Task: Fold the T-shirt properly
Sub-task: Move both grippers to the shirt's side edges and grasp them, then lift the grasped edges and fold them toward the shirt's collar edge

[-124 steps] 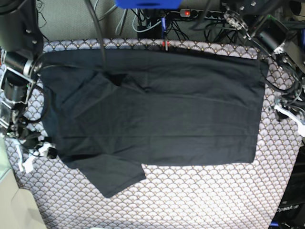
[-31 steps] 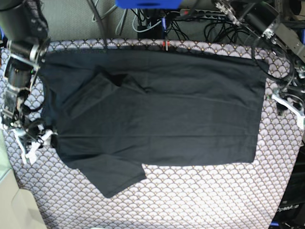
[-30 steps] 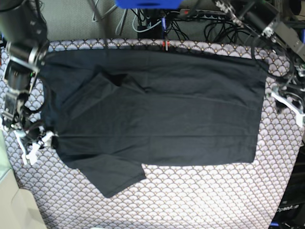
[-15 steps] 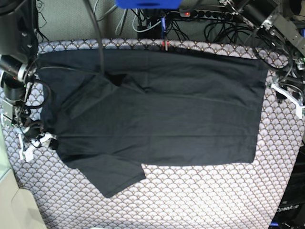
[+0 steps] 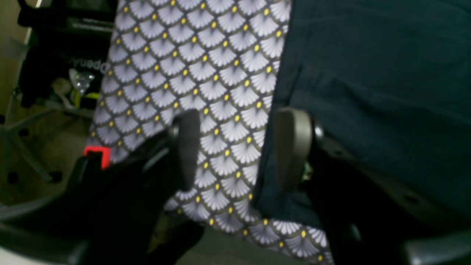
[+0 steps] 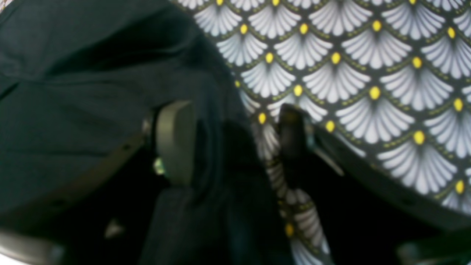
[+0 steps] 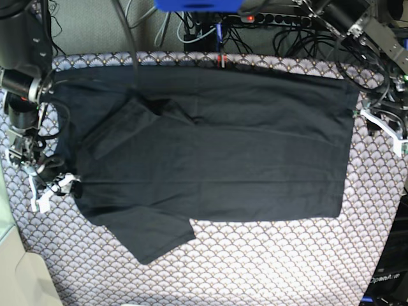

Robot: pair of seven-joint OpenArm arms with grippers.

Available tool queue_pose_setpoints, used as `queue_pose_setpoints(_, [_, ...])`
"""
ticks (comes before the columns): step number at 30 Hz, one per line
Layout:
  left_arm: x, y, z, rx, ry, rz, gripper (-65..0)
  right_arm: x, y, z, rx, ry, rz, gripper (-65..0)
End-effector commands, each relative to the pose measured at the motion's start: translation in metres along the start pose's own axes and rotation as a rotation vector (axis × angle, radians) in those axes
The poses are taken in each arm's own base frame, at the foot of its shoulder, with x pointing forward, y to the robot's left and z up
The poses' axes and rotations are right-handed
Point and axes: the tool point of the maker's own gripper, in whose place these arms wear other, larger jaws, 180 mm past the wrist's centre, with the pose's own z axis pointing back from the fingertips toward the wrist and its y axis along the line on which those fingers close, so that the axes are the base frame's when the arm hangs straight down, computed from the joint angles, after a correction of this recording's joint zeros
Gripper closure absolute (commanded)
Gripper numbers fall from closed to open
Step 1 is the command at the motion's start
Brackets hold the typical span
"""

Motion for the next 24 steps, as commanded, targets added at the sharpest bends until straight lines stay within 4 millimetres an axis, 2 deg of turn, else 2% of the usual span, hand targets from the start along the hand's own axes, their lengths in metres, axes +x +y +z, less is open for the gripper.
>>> queue_pose_setpoints(1, [0.015,0.005,0.005,0.015,-0.051,-0.01,-32.0,-0.003,-0.001,0.001,0.002,0.049,0.022,-26.8])
queue_pose_setpoints(9, [0.018,0.005,0.005,0.016,-0.062,-0.01,-32.0,-0.002,0.0,0.0,0.004,0.048,0.022,0.0])
queue_pose_setpoints(13, [0.025,0.003,0.002,0.009,-0.078,-0.003,-32.0,0.002,-0.003,0.002,-0.003,0.041,0.025,0.0])
queue_pose_setpoints(15, [0.04,0.002,0.001,0.004,-0.112,0.007,-32.0,0.016,-0.003,0.003,-0.004,0.011,0.043,0.0])
queue_pose_setpoints(18, [0.052,-0.002,-0.006,-0.015,-0.132,0.027,-32.0,0.027,-0.003,0.005,-0.01,-0.008,0.071,0.0])
queue_pose_setpoints(24, [0.091,-0.017,-0.033,-0.098,-0.206,0.09,-32.1,0.033,-0.003,0.006,-0.014,0.004,0.091,0.0])
